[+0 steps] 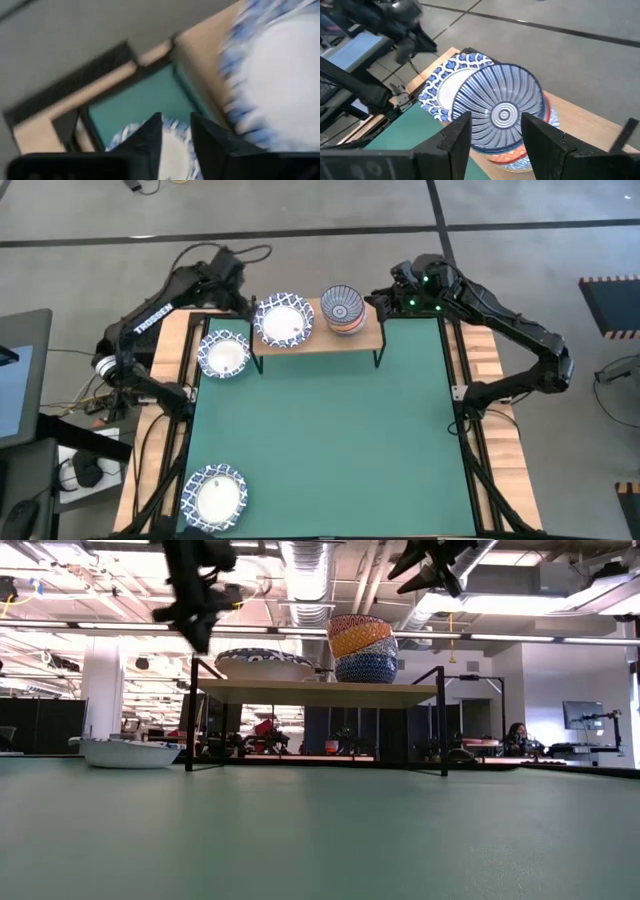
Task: Place and stack bowls onto a shelf
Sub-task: Stack the large white bowl on the stacked large white bowl on the shelf
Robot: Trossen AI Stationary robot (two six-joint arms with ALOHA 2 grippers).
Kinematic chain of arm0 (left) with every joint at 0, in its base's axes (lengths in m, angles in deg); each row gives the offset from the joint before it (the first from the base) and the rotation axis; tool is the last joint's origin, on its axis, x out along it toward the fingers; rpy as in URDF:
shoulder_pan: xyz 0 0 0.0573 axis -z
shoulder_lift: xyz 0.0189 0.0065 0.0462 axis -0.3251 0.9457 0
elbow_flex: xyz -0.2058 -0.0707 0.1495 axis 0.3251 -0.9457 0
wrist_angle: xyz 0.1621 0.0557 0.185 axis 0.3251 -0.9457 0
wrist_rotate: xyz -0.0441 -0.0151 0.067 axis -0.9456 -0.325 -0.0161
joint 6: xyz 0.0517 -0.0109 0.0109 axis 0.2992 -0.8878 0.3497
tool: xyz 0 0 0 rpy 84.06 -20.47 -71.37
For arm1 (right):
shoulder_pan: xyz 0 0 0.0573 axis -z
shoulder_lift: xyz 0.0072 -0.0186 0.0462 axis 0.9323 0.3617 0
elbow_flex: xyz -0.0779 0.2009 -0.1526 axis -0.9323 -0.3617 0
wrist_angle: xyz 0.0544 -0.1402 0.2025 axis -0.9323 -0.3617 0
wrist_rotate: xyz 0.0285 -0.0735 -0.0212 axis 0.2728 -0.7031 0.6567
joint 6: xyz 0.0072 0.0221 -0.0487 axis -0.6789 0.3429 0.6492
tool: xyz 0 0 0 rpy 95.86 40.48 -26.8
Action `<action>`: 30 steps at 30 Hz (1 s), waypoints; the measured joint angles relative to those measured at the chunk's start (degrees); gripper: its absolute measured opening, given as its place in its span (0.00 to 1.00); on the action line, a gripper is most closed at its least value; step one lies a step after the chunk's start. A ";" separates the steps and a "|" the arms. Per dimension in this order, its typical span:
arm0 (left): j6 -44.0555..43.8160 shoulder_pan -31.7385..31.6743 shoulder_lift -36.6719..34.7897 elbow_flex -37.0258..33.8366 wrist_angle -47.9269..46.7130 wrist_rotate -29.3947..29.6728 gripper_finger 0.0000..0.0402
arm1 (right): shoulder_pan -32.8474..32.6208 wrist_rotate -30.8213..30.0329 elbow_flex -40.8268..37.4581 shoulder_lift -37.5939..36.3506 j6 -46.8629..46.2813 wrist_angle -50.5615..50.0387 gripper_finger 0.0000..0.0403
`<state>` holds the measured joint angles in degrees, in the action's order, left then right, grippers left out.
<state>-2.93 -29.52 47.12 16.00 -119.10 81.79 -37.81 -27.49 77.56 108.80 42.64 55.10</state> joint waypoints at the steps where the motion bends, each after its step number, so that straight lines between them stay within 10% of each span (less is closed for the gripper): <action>1: -0.93 -0.93 -1.08 -3.05 0.74 0.12 0.26 | -0.23 0.00 0.00 0.02 -0.43 0.17 0.48; 11: -12.57 -6.36 -6.53 -25.27 7.69 3.31 0.53 | -1.20 0.00 0.00 0.02 -1.59 0.46 0.48; 23: -21.99 -5.80 -2.55 -27.55 15.77 15.39 0.55 | -2.66 -0.09 0.04 0.03 -4.06 2.17 0.49; 30: -31.56 -6.61 1.02 -27.55 16.20 12.77 0.55 | -4.61 -0.09 0.07 0.04 -4.04 0.29 0.49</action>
<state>-34.49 -36.14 48.14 -11.55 -102.90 94.56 -42.42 -27.59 77.63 108.84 38.60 55.38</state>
